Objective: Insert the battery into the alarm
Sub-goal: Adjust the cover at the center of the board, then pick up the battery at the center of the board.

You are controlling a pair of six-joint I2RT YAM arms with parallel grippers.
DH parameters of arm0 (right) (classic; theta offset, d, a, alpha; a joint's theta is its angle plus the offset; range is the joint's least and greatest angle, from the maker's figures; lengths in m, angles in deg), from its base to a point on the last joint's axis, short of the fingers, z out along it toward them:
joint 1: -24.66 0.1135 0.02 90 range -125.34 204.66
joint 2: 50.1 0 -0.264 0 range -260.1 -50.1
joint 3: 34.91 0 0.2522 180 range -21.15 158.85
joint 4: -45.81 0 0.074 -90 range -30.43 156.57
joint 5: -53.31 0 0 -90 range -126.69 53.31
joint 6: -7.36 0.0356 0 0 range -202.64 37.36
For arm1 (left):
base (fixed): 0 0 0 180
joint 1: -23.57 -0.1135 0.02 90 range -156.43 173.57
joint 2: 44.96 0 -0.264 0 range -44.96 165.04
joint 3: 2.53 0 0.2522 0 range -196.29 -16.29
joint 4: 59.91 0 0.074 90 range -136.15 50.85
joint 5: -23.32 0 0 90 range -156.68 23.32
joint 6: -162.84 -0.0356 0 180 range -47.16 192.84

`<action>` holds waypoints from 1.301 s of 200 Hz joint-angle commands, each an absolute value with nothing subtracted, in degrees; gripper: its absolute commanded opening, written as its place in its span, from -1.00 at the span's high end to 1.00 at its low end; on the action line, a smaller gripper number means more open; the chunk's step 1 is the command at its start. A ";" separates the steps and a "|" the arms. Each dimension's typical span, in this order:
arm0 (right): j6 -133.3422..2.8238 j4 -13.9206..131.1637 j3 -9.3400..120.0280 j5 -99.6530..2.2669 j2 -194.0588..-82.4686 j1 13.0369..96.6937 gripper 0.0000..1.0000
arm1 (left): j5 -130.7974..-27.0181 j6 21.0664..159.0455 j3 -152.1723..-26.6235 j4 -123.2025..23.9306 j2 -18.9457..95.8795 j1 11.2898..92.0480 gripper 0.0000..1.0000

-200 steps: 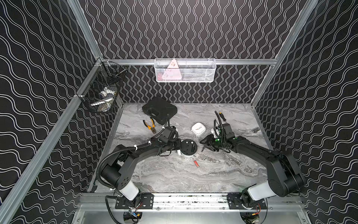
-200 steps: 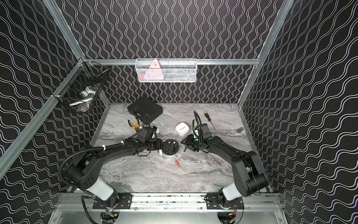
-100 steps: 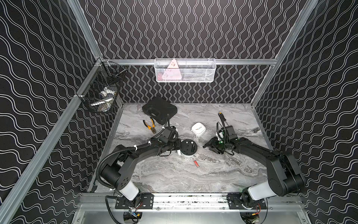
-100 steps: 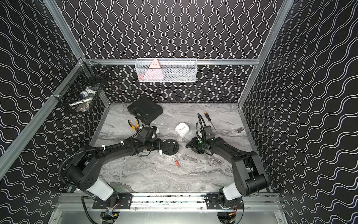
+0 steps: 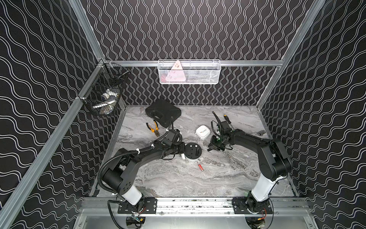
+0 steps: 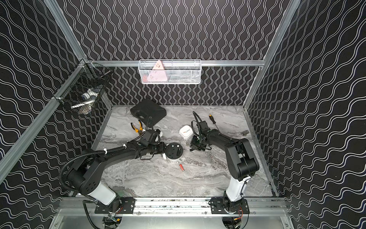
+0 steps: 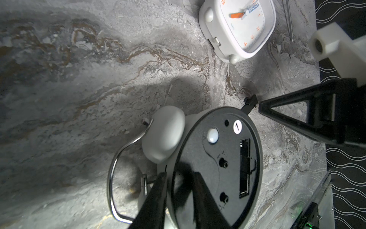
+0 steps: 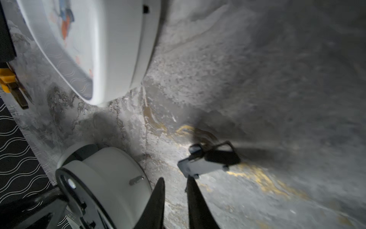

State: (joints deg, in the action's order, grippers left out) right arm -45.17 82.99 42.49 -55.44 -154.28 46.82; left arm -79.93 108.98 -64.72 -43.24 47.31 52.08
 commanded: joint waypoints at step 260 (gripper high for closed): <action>-52.94 86.36 29.69 -43.95 -130.81 64.17 0.01 | -81.45 111.66 -68.51 -30.31 44.55 51.72 -0.08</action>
